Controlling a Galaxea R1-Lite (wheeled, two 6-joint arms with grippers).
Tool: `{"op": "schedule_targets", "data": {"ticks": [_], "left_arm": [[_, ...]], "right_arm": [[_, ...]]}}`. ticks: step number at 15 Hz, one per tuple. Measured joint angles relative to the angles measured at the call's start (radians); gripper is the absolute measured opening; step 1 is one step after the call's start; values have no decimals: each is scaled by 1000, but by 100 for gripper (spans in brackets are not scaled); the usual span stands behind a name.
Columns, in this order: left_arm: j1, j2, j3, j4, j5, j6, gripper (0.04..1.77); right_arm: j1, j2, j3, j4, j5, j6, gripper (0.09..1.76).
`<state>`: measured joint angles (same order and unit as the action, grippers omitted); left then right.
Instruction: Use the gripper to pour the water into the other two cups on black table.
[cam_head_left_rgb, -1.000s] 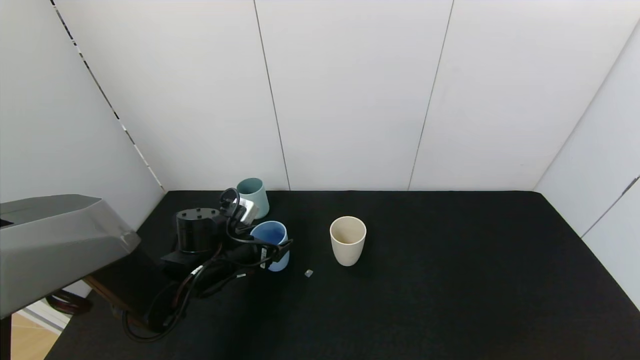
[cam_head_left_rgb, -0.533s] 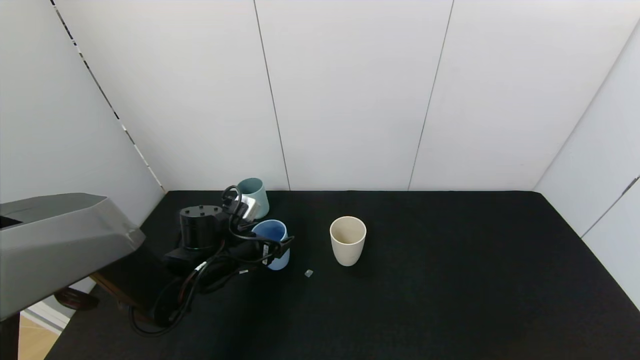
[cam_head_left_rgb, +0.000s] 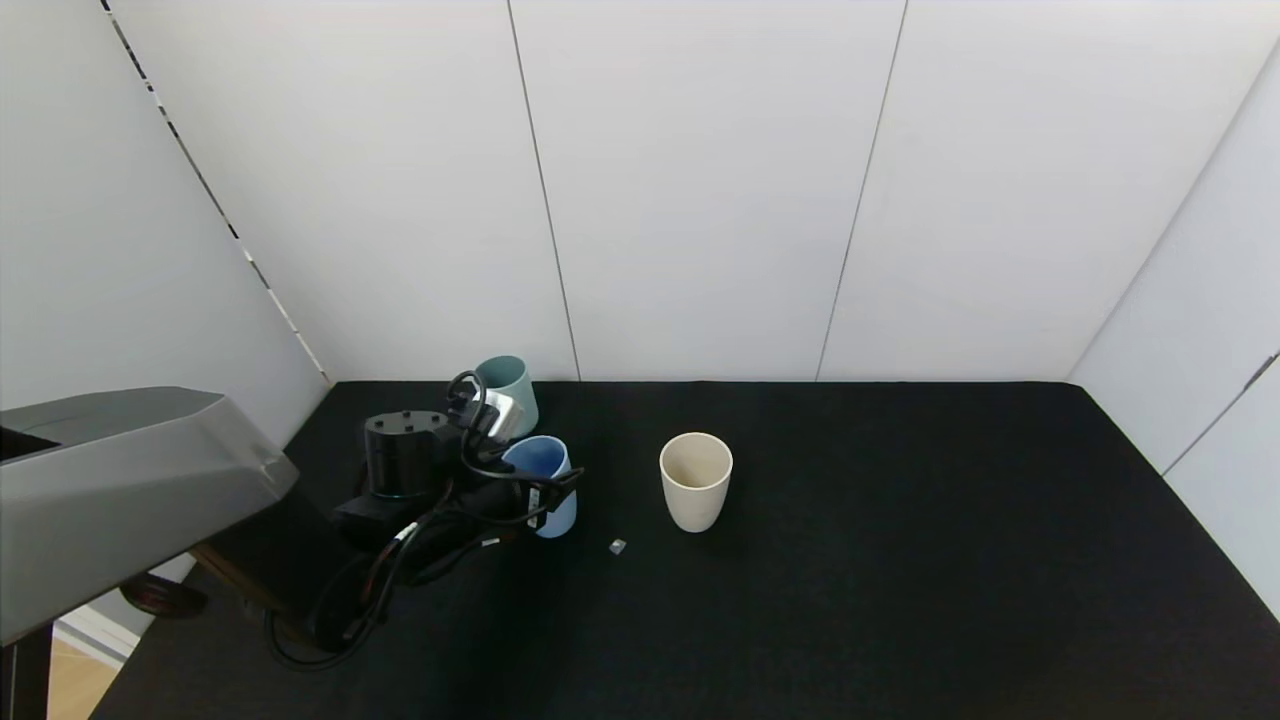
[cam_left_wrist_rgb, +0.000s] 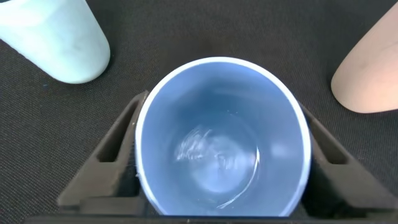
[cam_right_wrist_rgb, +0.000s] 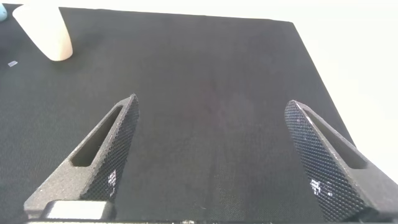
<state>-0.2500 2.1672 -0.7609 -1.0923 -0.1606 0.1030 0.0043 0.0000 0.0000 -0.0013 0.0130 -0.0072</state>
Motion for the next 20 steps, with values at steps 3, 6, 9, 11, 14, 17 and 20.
{"op": "schedule_targets", "data": {"ticks": [3,6,9,11,14,17,20], "left_arm": [[0,1,0,-1,0,0,132],[0,0,4,-2,0,0,131],[0,-10,9,3,1,0,131],[1,-27,13,10,1,1,131],[16,-75,17,60,0,3,131],[51,-140,10,149,-4,11,131],[98,-222,-8,268,-13,30,131]], "right_arm": [[0,0,0,0,0,0,171],[0,0,0,0,0,0,171],[0,0,0,0,0,0,171],[0,0,0,0,0,0,171],[0,0,0,0,0,0,171],[0,0,0,0,0,0,171],[0,0,0,0,0,0,171]]}}
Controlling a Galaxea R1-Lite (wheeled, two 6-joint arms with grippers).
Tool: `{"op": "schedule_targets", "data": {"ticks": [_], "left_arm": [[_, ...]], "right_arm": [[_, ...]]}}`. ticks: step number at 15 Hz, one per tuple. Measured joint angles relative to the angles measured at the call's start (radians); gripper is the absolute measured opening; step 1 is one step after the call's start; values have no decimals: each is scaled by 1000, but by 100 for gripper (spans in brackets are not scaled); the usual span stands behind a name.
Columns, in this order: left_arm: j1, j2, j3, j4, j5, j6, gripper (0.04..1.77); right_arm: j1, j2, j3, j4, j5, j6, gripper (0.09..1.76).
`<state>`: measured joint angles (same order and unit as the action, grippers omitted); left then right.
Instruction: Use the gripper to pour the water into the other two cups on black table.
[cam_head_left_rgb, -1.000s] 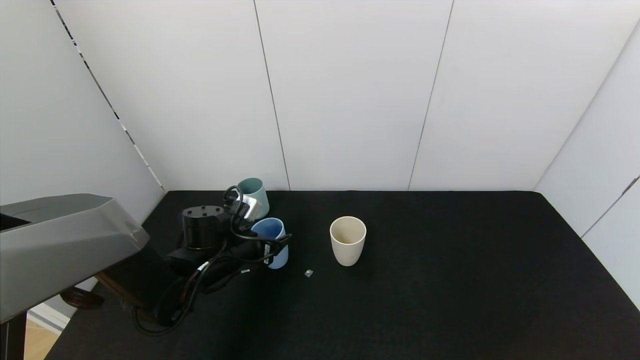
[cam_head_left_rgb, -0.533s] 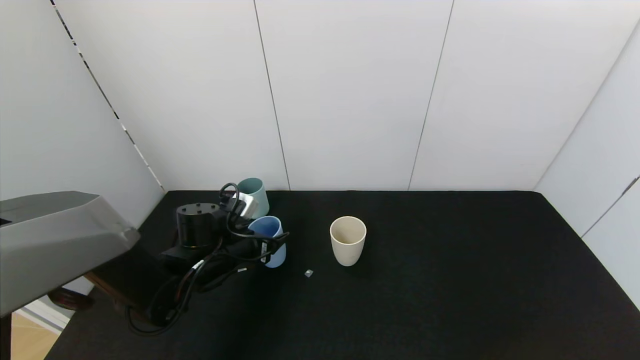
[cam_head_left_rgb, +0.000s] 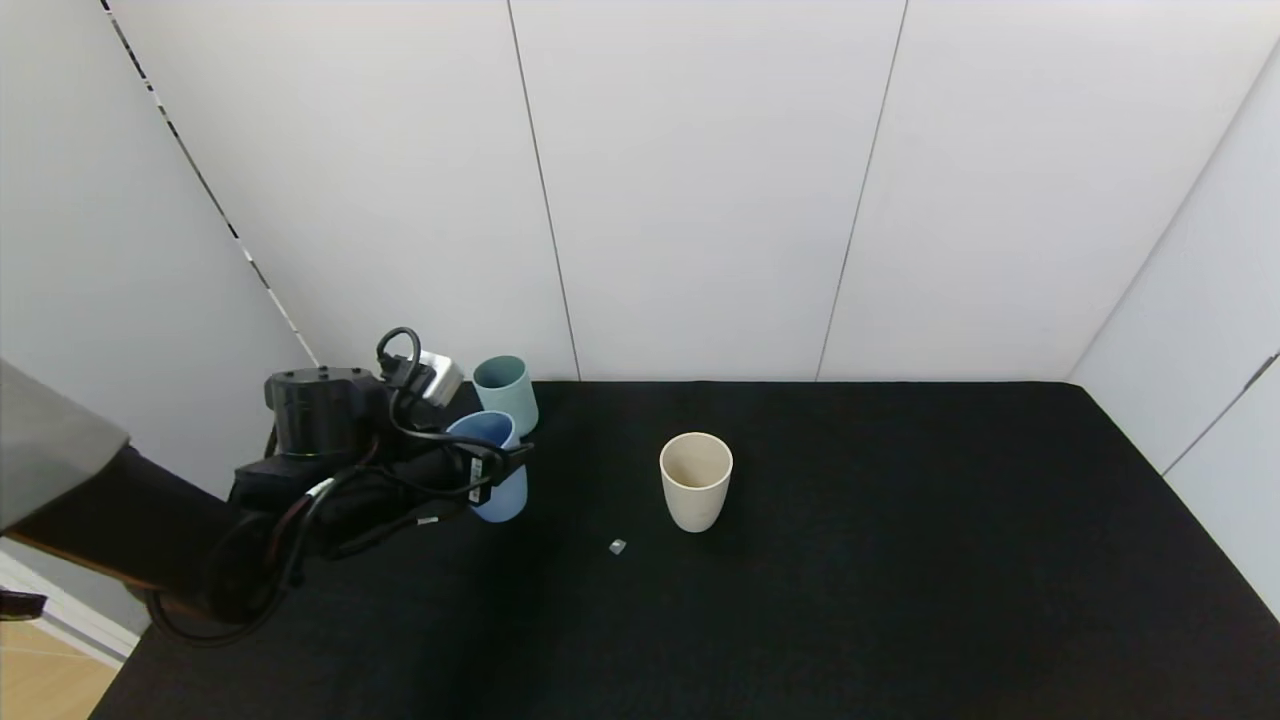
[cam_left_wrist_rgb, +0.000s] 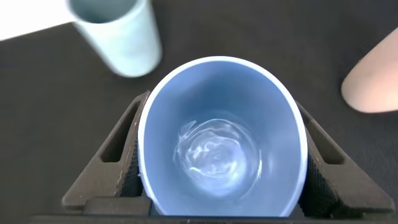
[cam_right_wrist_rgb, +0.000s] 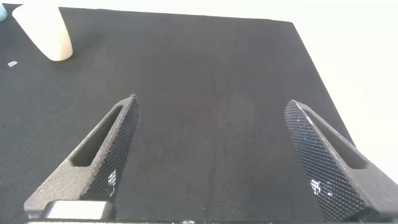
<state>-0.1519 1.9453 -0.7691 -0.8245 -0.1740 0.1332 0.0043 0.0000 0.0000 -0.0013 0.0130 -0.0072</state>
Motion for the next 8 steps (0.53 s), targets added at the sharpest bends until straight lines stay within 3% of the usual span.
{"op": "schedule_targets", "data": {"ticks": [4,8], "left_arm": [[80,-92,-79,183,-1,85,130],[127,-126,-218,352,-1,169,130]], "right_arm": [[0,0,0,0,0,0,171],[0,0,0,0,0,0,171]]}}
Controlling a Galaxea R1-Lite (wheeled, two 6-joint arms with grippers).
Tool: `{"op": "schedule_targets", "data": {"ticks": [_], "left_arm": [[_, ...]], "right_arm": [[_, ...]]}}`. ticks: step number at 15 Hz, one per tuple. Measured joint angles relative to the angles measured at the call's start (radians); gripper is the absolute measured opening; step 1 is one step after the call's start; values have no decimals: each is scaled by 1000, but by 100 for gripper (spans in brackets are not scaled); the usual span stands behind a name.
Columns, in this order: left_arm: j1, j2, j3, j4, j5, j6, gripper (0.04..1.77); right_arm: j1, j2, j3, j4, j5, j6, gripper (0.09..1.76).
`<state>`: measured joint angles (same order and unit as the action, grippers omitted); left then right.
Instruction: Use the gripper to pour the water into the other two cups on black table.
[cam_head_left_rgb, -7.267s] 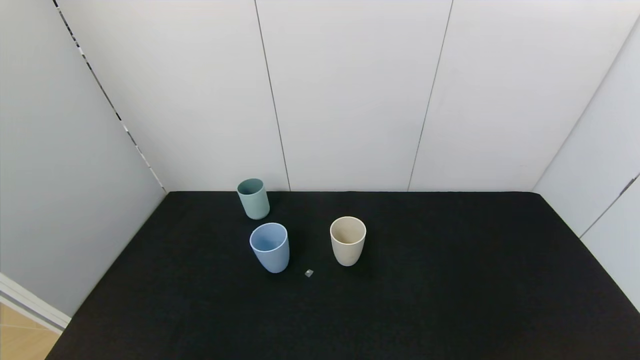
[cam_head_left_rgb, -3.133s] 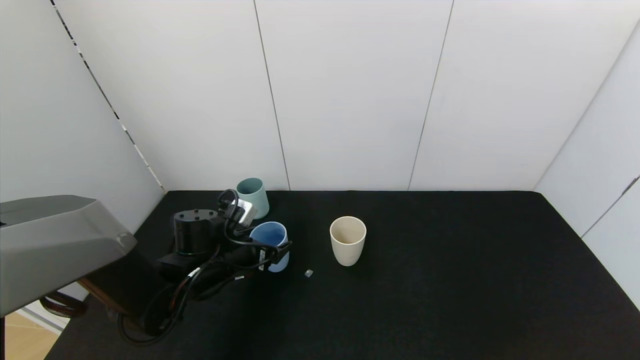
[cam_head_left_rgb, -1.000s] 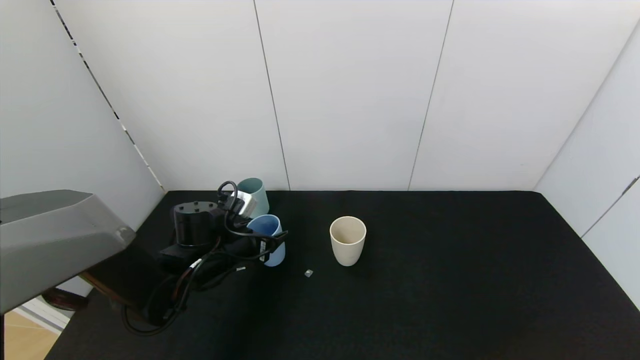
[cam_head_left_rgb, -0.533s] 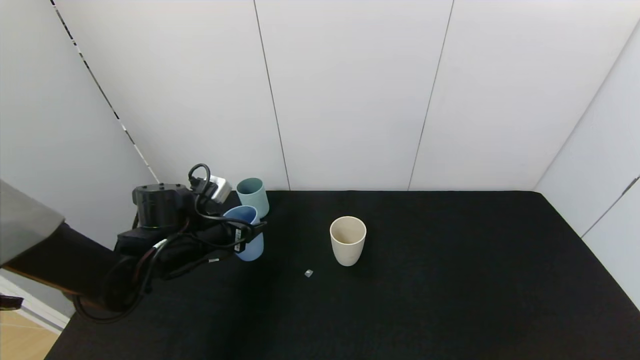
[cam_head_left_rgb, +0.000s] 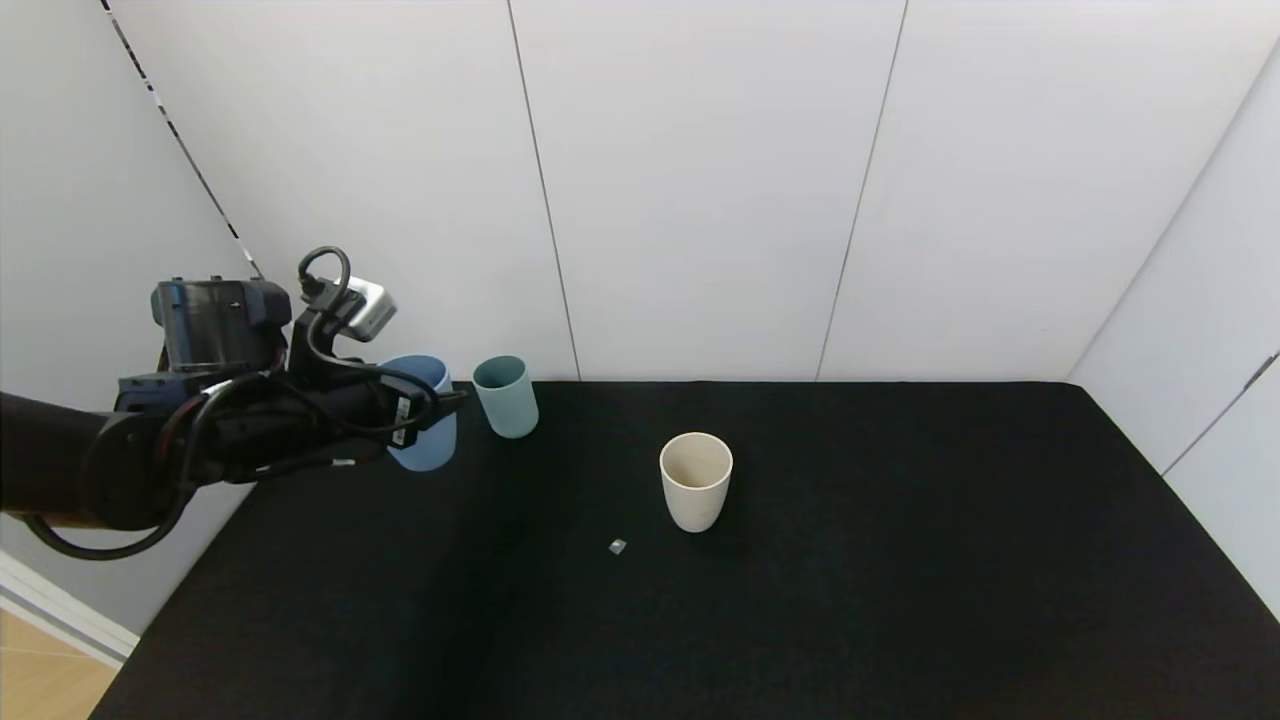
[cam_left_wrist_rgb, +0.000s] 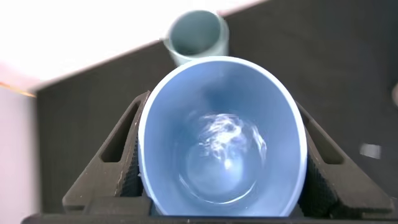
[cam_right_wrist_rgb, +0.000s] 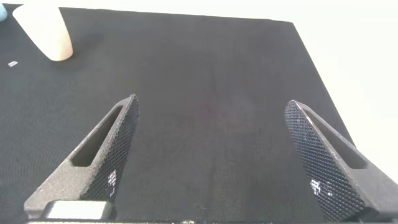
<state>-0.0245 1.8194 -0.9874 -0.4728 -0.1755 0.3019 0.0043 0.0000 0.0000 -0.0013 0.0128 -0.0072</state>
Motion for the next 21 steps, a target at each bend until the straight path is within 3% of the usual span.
{"op": "schedule_targets", "data": {"ticks": [10,16,21], "left_arm": [[46,129,-356,275,16,161,130],[52,241,-537,406,82,259,130],[43,303,-602,420,143,333,130]], "right_arm": [[0,0,0,0,0,0,171],[0,0,0,0,0,0,171],[0,0,0,0,0,0,171]]}}
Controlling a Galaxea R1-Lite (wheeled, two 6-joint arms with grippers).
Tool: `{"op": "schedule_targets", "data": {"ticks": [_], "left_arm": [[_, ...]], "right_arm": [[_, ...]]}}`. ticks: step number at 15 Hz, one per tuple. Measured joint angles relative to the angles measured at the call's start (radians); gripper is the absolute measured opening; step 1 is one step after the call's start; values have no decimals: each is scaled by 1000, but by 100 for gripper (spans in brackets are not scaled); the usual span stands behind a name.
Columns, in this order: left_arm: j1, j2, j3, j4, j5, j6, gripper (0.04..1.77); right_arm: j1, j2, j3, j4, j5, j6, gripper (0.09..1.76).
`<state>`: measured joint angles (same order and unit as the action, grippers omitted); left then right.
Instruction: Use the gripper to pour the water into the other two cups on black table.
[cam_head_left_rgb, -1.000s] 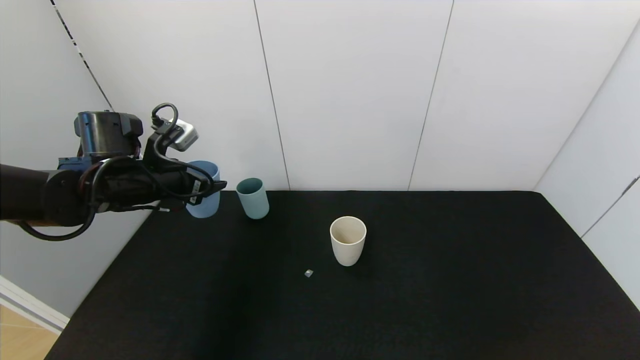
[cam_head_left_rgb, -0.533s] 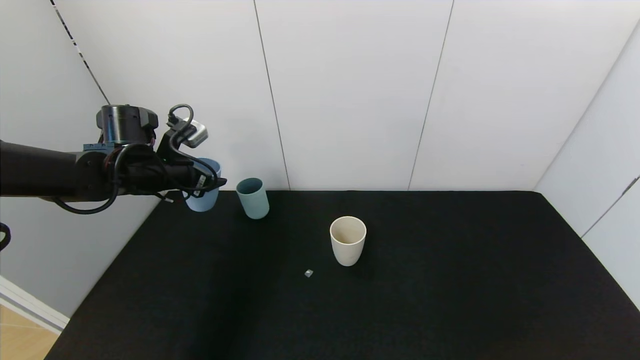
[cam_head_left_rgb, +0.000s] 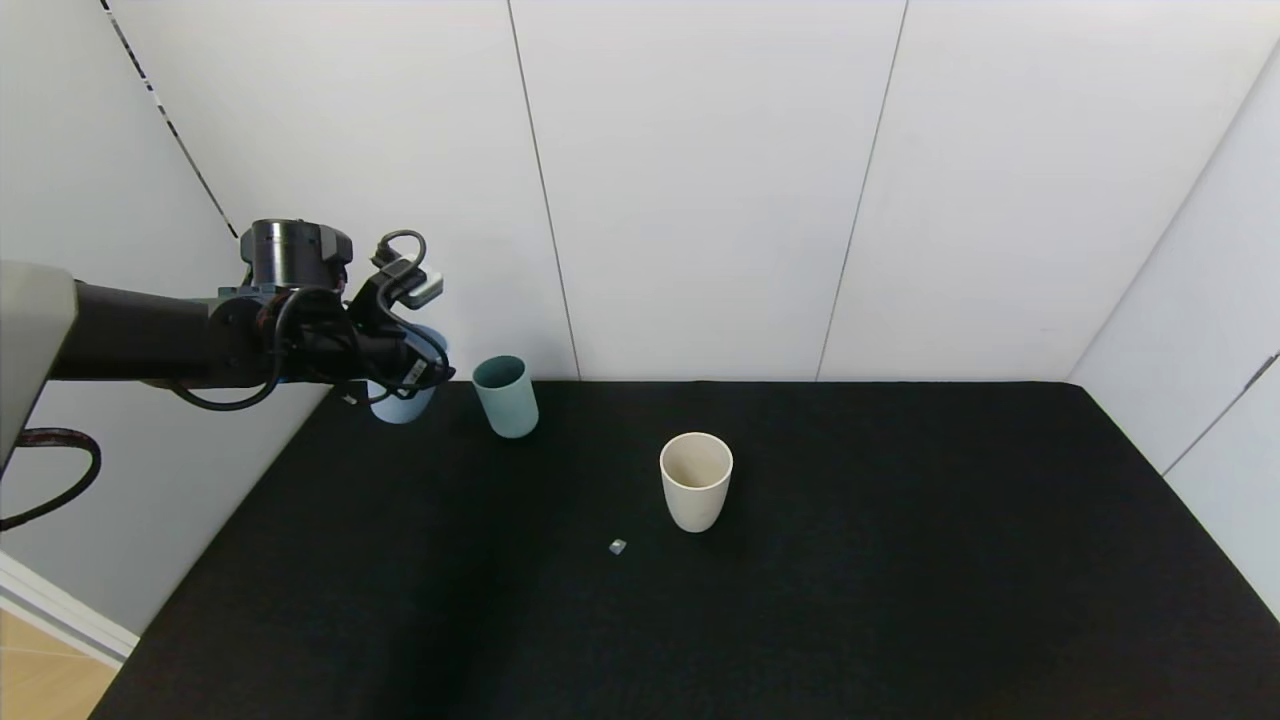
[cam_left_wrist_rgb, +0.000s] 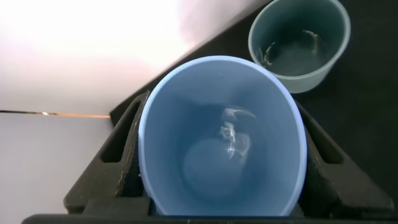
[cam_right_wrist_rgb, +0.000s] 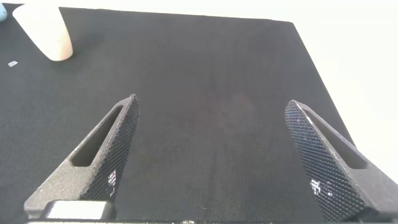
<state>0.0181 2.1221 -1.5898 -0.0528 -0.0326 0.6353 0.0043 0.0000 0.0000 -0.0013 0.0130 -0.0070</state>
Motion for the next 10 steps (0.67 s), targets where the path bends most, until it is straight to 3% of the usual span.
{"op": "schedule_targets", "data": {"ticks": [10], "left_arm": [[-62,73,-160,116,143,97,130]], "right_arm": [[0,0,0,0,0,0,171]]}}
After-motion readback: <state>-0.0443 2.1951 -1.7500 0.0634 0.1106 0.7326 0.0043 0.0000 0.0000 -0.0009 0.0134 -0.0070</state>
